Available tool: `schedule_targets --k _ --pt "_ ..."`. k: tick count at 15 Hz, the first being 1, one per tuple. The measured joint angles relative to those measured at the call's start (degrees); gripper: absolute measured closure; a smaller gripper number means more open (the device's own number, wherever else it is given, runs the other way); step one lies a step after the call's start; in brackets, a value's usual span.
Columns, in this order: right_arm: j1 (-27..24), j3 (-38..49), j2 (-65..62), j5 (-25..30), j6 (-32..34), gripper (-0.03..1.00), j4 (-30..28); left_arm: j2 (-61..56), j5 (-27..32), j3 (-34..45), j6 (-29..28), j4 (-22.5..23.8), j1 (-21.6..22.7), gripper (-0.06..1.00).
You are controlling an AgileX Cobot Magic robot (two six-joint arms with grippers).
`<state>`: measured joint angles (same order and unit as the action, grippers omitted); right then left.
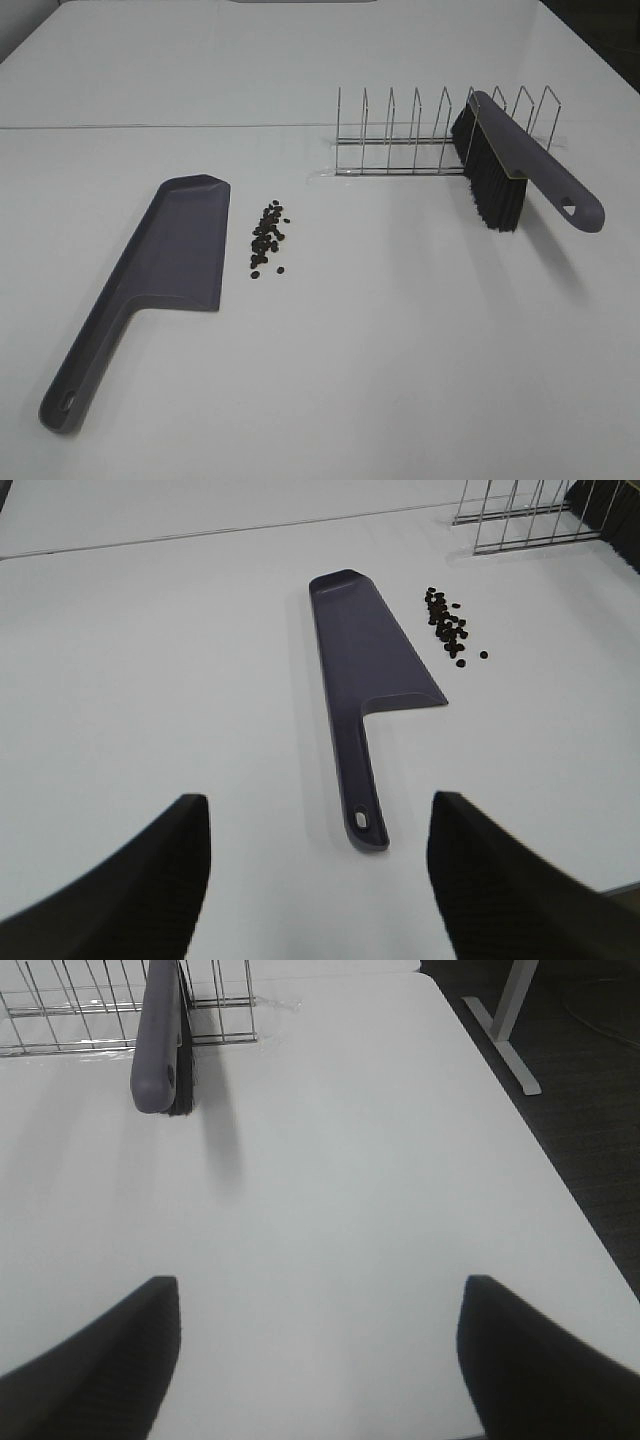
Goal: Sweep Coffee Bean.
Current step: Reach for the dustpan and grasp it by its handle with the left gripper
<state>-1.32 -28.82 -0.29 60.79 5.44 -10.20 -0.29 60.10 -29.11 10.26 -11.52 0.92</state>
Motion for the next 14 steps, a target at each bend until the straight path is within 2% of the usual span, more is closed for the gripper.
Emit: schedule_targets --k 14 --pt "0.00 0.00 0.00 0.00 0.00 0.22 0.00 0.00 0.00 0.00 0.00 0.00 0.00 0.34"
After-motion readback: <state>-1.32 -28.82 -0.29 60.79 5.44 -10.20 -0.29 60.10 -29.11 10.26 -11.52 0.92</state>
